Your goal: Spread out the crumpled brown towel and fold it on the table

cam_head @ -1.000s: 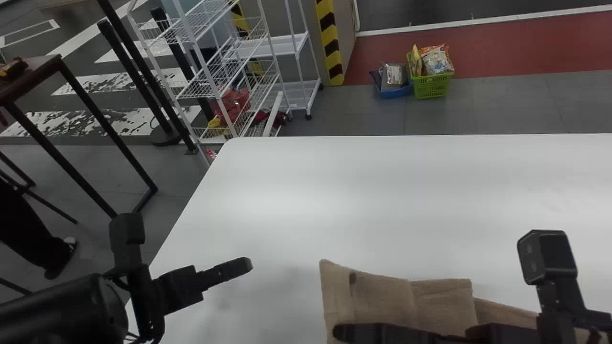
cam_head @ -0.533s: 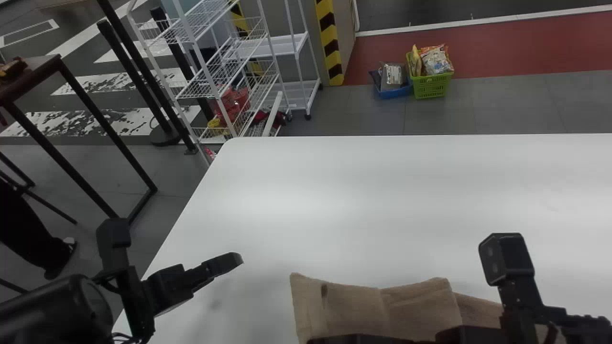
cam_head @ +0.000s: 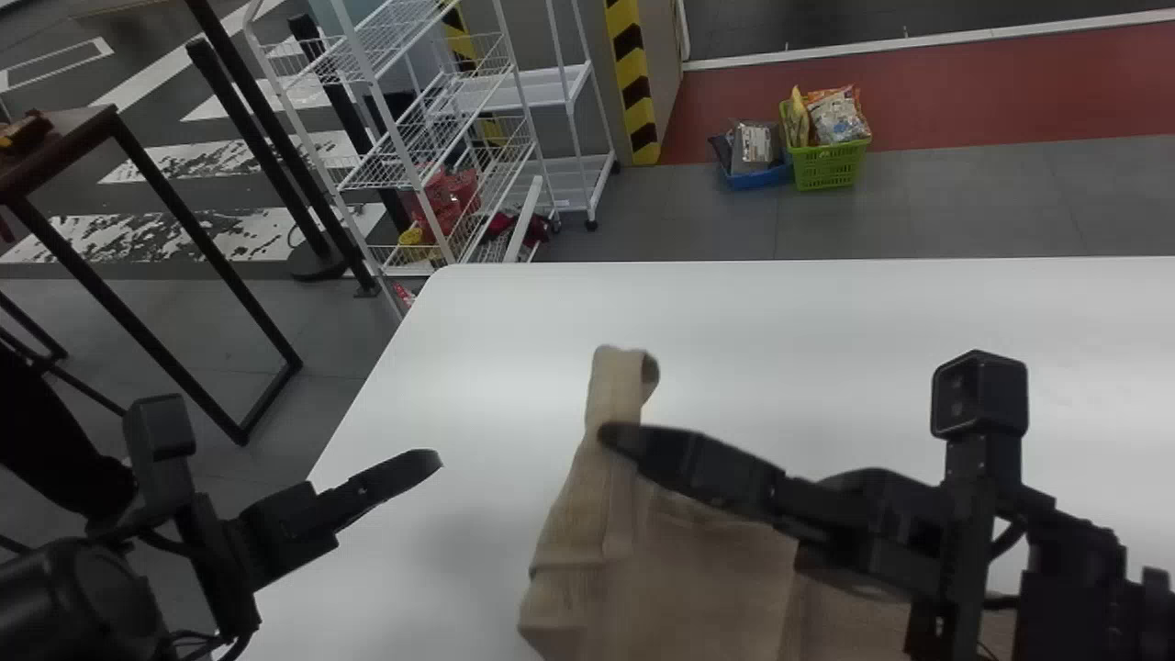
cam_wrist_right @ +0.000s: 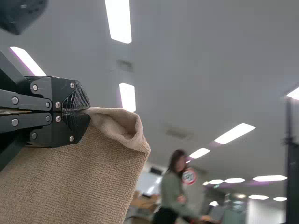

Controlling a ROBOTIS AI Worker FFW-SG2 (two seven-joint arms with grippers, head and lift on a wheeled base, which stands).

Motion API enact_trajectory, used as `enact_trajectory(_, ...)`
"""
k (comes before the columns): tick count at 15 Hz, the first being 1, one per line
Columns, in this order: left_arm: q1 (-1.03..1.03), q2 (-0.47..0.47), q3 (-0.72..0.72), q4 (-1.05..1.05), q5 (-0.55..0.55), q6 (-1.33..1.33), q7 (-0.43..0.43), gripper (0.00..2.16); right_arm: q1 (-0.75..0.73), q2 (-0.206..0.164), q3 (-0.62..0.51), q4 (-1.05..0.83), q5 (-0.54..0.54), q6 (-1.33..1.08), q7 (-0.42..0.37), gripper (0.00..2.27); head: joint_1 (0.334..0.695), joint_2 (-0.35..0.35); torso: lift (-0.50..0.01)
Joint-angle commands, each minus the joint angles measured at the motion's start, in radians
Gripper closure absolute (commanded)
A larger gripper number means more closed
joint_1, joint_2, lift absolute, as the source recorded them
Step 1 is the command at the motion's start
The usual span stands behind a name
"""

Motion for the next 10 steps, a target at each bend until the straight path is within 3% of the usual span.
enact_trajectory(1,-0.001,-0.002,-0.006,0.0,-0.003,0.004,0.002,0.08,-0.011,0.013,-0.001,0.038,-0.037,-0.074,0.012,1.29,0.695,0.35,-0.127)
enact_trajectory(10,-0.001,-0.004,-0.039,0.003,-0.022,0.004,0.013,0.08,0.207,0.013,-0.07,-0.231,0.022,0.11,-0.054,1.3,0.695,0.35,-0.127)
